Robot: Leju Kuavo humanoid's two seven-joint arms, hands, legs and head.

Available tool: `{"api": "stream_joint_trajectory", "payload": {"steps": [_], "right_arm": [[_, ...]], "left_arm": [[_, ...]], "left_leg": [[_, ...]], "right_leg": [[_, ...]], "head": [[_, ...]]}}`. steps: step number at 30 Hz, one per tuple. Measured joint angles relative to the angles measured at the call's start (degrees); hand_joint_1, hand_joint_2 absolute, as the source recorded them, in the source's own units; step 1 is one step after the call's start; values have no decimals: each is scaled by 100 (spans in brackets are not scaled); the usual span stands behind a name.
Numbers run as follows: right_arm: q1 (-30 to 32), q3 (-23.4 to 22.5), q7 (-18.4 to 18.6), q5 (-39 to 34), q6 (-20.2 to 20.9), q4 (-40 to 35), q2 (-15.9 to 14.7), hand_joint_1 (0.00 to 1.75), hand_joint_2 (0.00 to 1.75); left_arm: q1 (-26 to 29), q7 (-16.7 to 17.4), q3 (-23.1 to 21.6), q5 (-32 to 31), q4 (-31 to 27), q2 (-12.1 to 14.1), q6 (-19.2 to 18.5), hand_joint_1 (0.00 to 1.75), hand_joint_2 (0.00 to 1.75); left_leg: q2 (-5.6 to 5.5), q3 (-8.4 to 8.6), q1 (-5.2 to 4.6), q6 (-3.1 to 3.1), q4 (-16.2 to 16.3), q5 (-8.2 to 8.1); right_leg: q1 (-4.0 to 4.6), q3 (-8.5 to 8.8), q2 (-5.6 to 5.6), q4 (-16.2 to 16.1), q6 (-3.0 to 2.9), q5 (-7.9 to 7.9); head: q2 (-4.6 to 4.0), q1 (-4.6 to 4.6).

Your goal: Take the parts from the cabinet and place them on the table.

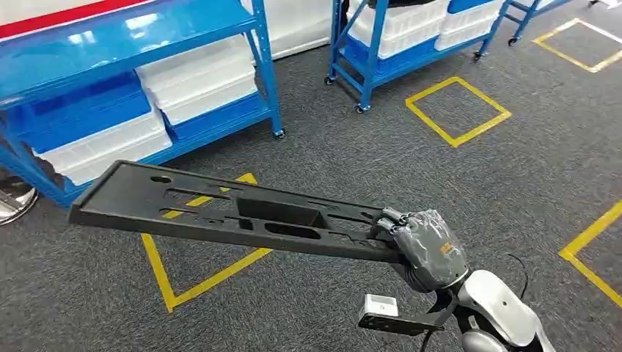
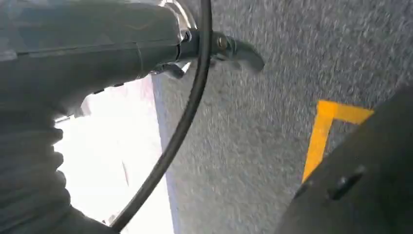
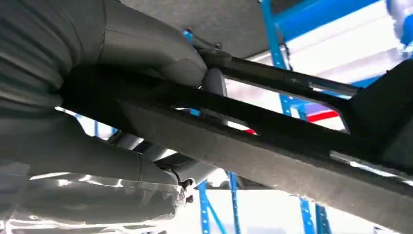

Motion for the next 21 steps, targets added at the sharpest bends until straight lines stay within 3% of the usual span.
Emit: {"api": "stream_joint_trajectory", "payload": {"steps": [1, 2, 3, 4, 5, 7, 8, 9, 10, 12, 13, 14, 15, 16, 17, 18, 19, 20, 21], "right_arm": [[5, 0, -29, 2, 15, 0, -2, 175, 175], [-1, 0, -53, 2, 24, 0, -2, 175, 175], [-1, 2, -57, 2, 39, 7, -2, 175, 175], [-53, 9, -66, -9, 70, 22, -2, 175, 175], [-95, 18, -90, -42, 92, 53, -2, 175, 175], [-194, 26, -164, -153, 131, 131, -2, 175, 175], [-261, 44, -195, -206, 140, 168, 0, 175, 175], [-334, 68, -241, -280, 153, 234, 22, 175, 175], [-478, 107, -285, -359, 182, 322, 26, 175, 175], [-728, 221, -363, -529, 192, 548, 50, 175, 175], [-798, 271, -372, -592, 201, 653, 55, 175, 175], [-873, 322, -383, -638, 210, 739, 57, 175, 175], [-990, 395, -394, -690, 234, 862, 57, 175, 175], [-1148, 459, -394, -724, 254, 958, 55, 175, 175], [-1293, 539, -394, -769, 267, 1070, 57, 175, 175], [-1377, 585, -394, -802, 271, 1121, 57, 175, 175], [-1457, 638, -396, -831, 280, 1176, 66, 175, 175], [-1593, 708, -396, -857, 286, 1248, 64, 175, 175], [-1710, 780, -394, -883, 293, 1328, 64, 175, 175]], "left_arm": [[13, -4, 13, 62, 0, 0, 42, 0, 175], [22, -44, 31, 138, 0, 0, 99, 0, 175], [42, -59, 64, 226, 2, 13, 158, 0, 175], [52, -72, 112, 309, 9, 22, 226, 0, 175], [44, -87, 164, 379, 9, 20, 282, 0, 175], [5, -27, 252, 516, 9, 13, 413, 0, 175], [7, 20, 302, 571, 7, -24, 462, 0, 175], [-1, 83, 335, 647, 9, -33, 527, 0, 175], [8, 155, 374, 728, 9, -39, 584, 0, 175], [27, 303, 490, 894, 9, -85, 689, 0, 175], [30, 371, 540, 968, 9, -105, 734, 0, 175], [30, 431, 594, 1041, 9, -135, 770, 0, 175], [26, 489, 640, 1154, 9, -157, 811, 0, 175], [18, 514, 689, 1242, 9, -171, 827, 0, 175], [6, 524, 769, 1356, 9, -186, 826, 0, 175], [-9, 525, 794, 1439, 9, -188, 826, 0, 175], [-17, 520, 839, 1516, 9, -186, 809, 0, 175], [-16, 500, 892, 1620, 9, -186, 774, 0, 175], [-19, 481, 937, 1713, 9, -186, 733, 0, 175]], "left_leg": [[-37, 208, -7, 47, -414, 265], [-160, 461, -18, 106, -957, 555], [-438, 593, -23, 171, -1273, 593], [-535, 605, -4, 172, -1392, 591], [-494, 640, -12, 152, -1502, 519], [-397, 627, -54, 189, -1507, 549], [-323, 668, 14, 225, -1603, 614], [-245, 705, 12, 247, -1663, 655], [-169, 701, 12, 282, -1680, 676], [-10, 679, 0, 284, -1669, 678], [62, 673, 1, 285, -1667, 676], [120, 669, 1, 280, -1659, 672], [187, 667, 5, 270, -1648, 661], [256, 671, 9, 250, -1633, 646], [313, 679, 17, 218, -1611, 624], [353, 688, 22, 182, -1589, 599], [382, 654, -19, 141, -1581, 575], [421, 618, -19, 109, -1569, 566], [436, 634, -19, 78, -1573, 574]], "right_leg": [[16, 3, 106, 9, -4, 6], [31, 6, 208, 19, -1, 8], [8, -8, 264, 24, 5, 14], [40, -49, 342, 65, 39, 34], [-4, -112, 387, 71, 82, 63], [-44, -155, 515, 23, 177, 126], [2, -158, 541, 25, 207, 142], [1, -194, 218, 95, 202, 80], [-15, -319, -1, 341, 226, -121], [-64, -721, -157, 1203, 283, -542], [-88, -863, -181, 1514, 312, -628], [-114, -908, -194, 1619, 335, -601], [-139, -828, -217, 1473, 357, -450], [-160, -627, -256, 1113, 369, -223], [-170, -341, -341, 594, 373, 32], [-166, -117, -496, 160, 369, 136], [-62, -41, -692, 75, 349, 19], [-68, -67, -639, 53, 273, 27], [-69, -98, -595, 51, 252, 26]], "head": [[0, 0], [0, 0], [0, 0], [0, 0], [0, 0], [0, 0], [0, 0], [0, 2], [0, 2], [0, 2], [0, 2], [0, 2], [0, 2], [0, 4], [0, 2], [0, 2], [0, 6], [0, -2], [0, 2]]}}
